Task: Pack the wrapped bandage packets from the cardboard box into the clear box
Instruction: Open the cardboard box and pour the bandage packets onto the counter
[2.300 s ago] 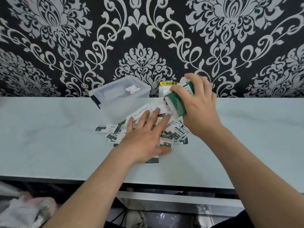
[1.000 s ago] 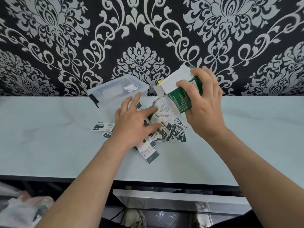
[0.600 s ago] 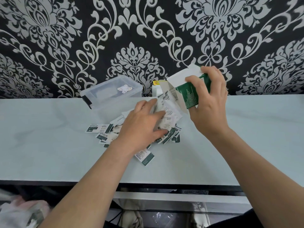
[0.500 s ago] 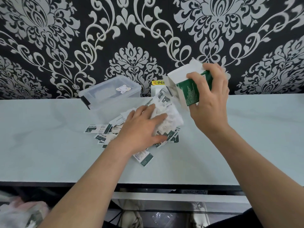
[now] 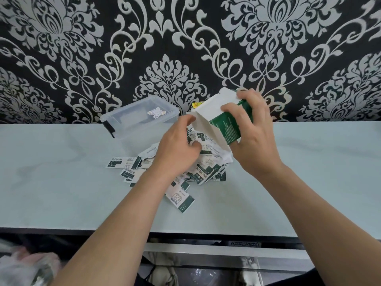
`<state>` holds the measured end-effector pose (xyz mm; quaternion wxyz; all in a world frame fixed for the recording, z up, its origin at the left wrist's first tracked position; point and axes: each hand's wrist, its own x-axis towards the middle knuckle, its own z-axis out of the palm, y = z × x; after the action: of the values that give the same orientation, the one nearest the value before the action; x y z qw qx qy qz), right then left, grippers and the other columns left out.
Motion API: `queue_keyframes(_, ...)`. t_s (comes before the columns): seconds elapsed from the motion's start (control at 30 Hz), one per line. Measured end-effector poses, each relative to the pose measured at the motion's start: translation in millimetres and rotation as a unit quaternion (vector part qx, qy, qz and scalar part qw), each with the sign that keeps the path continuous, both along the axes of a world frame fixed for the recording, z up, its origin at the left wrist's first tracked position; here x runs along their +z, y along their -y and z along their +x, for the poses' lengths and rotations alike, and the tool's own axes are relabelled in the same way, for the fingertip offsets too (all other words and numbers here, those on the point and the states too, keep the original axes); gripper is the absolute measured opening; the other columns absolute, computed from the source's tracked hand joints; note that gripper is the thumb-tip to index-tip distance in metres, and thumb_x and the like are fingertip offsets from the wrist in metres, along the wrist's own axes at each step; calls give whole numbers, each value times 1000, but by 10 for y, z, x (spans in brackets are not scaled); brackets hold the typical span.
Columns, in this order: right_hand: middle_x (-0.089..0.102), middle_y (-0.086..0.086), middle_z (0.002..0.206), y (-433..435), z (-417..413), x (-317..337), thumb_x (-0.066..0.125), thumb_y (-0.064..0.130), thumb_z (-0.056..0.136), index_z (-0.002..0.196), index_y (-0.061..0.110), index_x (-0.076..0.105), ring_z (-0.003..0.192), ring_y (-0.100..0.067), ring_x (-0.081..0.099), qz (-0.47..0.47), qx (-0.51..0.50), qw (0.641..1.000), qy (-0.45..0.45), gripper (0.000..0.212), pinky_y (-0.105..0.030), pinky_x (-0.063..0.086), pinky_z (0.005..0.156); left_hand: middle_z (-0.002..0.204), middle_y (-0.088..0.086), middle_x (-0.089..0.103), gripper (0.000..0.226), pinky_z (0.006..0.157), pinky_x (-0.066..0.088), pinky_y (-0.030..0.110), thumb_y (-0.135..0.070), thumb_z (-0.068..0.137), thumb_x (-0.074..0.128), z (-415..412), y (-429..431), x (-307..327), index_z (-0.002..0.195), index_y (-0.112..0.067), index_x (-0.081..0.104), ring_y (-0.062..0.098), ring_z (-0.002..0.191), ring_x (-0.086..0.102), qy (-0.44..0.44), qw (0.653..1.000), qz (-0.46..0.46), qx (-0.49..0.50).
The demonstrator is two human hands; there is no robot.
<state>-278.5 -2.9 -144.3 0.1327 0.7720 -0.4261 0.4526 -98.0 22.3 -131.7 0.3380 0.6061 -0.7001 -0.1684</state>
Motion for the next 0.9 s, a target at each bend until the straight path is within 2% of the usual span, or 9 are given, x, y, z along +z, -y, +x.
queue_keyframes(0.13,35,-11,137,-2,-10,32,65,-2,78,125,16,47,138,-39,32,-18,-7,1000,-4,54,-53,36,103,135,-10,52,46,99,37,26,-18,89,61,11,33,19,132,-24,46,9,123,46,-25,999,-29,10)
queue_keyframes(0.27,38,-14,138,-5,-16,28,61,-2,81,126,12,51,141,-40,27,-17,-1,1000,-9,48,-54,35,106,123,-13,55,37,100,44,34,-13,89,60,49,70,26,122,-23,51,8,116,48,-50,997,-38,38)
queue_keyframes(0.37,35,-10,138,8,-61,51,60,-4,83,122,12,52,142,-40,26,-36,1,999,7,43,-53,35,108,115,-16,53,35,99,46,35,-9,89,58,63,76,55,118,-25,50,9,114,52,-94,994,-36,47)
queue_keyframes(0.53,30,-6,140,40,-190,71,67,-13,74,122,12,49,142,-39,25,-45,-33,997,49,57,-51,39,105,112,-15,63,39,94,44,19,1,93,46,43,105,77,118,-24,62,4,109,58,-91,994,-49,41)
queue_keyframes(0.6,29,-5,140,34,-207,66,67,-15,70,122,13,48,142,-38,25,-44,-42,997,51,62,-50,41,103,111,-11,68,39,80,46,11,0,93,45,-3,134,70,114,-24,67,2,90,63,-73,995,-57,39)
queue_keyframes(0.67,30,-6,140,36,-228,44,68,-16,66,122,12,48,141,-38,27,-29,-44,997,54,66,-50,43,101,104,-7,70,37,56,40,10,-3,93,47,-48,158,66,109,-25,70,2,55,55,-52,995,-68,43)
queue_keyframes(0.7,30,-7,141,35,-258,33,69,-15,65,123,12,47,139,-38,30,-11,-49,997,64,68,-49,44,100,102,-6,70,35,51,36,12,-3,93,47,-68,158,67,108,-25,71,3,47,49,-45,995,-72,47)
queue_keyframes(0.83,38,-17,137,31,-457,15,77,-2,64,129,7,46,123,-32,41,51,-81,982,160,72,-37,43,98,103,-6,68,35,58,39,19,-3,93,48,-132,194,119,107,-24,71,1,48,42,-38,993,-74,81)
queue_keyframes(0.9,39,-13,136,29,-517,18,80,6,66,130,8,44,121,-20,40,109,-95,965,218,74,-25,43,95,99,-8,66,34,57,40,21,-4,94,48,-177,208,148,105,-25,72,2,47,42,-37,993,-62,95)
